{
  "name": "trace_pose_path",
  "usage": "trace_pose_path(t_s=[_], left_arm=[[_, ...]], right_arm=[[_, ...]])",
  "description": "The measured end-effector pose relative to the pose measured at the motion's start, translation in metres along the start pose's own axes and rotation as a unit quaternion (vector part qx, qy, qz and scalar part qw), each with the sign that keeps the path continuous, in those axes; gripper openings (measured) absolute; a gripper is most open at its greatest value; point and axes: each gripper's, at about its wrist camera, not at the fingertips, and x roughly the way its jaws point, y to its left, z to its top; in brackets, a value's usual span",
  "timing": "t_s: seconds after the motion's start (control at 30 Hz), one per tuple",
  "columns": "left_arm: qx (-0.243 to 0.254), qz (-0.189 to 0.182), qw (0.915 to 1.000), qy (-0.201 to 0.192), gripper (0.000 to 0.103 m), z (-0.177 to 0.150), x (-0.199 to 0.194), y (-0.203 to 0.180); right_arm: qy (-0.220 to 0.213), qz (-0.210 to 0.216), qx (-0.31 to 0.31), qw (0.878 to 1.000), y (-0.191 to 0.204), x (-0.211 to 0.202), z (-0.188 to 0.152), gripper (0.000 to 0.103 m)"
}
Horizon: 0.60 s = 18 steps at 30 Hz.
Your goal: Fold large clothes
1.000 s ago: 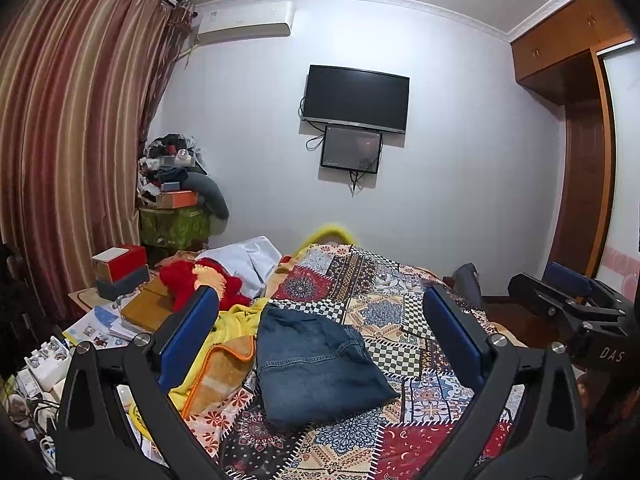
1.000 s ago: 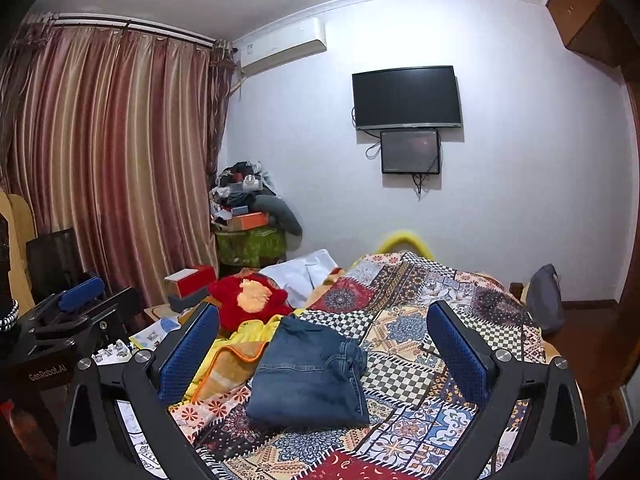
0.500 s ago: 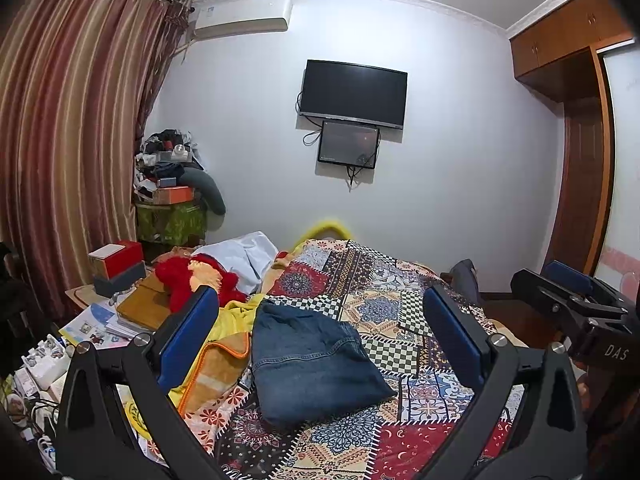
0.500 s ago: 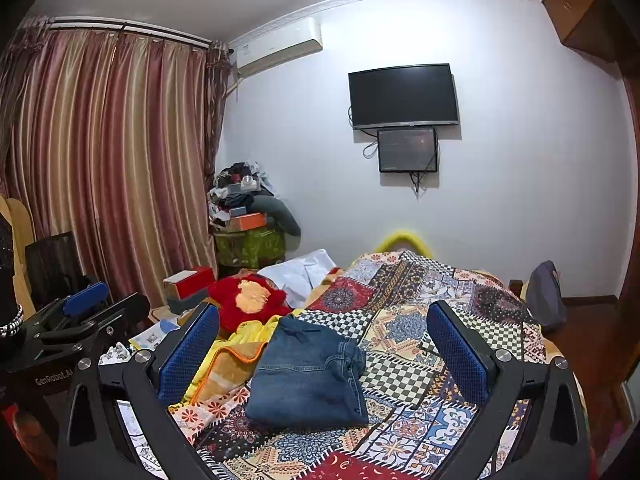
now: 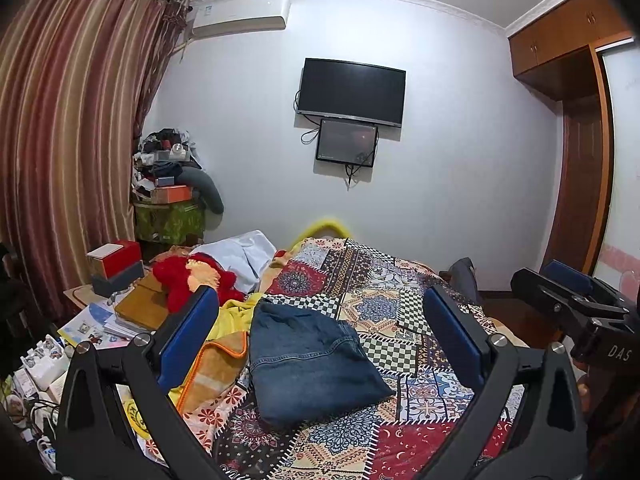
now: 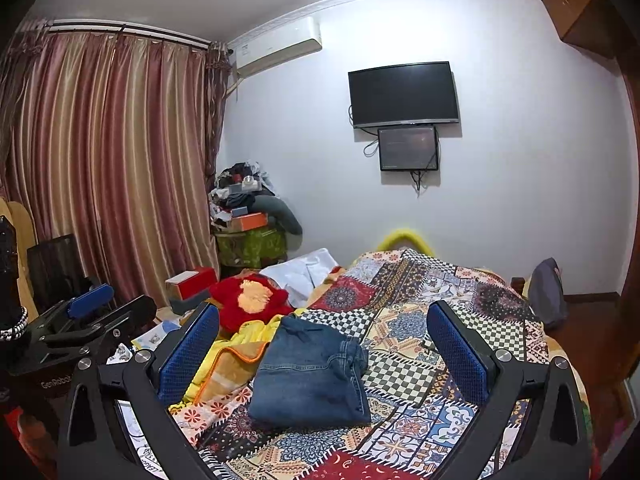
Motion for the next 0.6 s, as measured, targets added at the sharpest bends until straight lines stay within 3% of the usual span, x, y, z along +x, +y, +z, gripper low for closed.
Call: trace_pose_path(t_s=[0.6], left_arm=[[0.006, -0.016, 0.9999, 0.003, 0.103, 0.0001, 0.0021, 0.0014]], right_arm=[[0.004, -0.002, 0.005, 1.000, 0.0019, 0.0052, -0.0003, 0.103]])
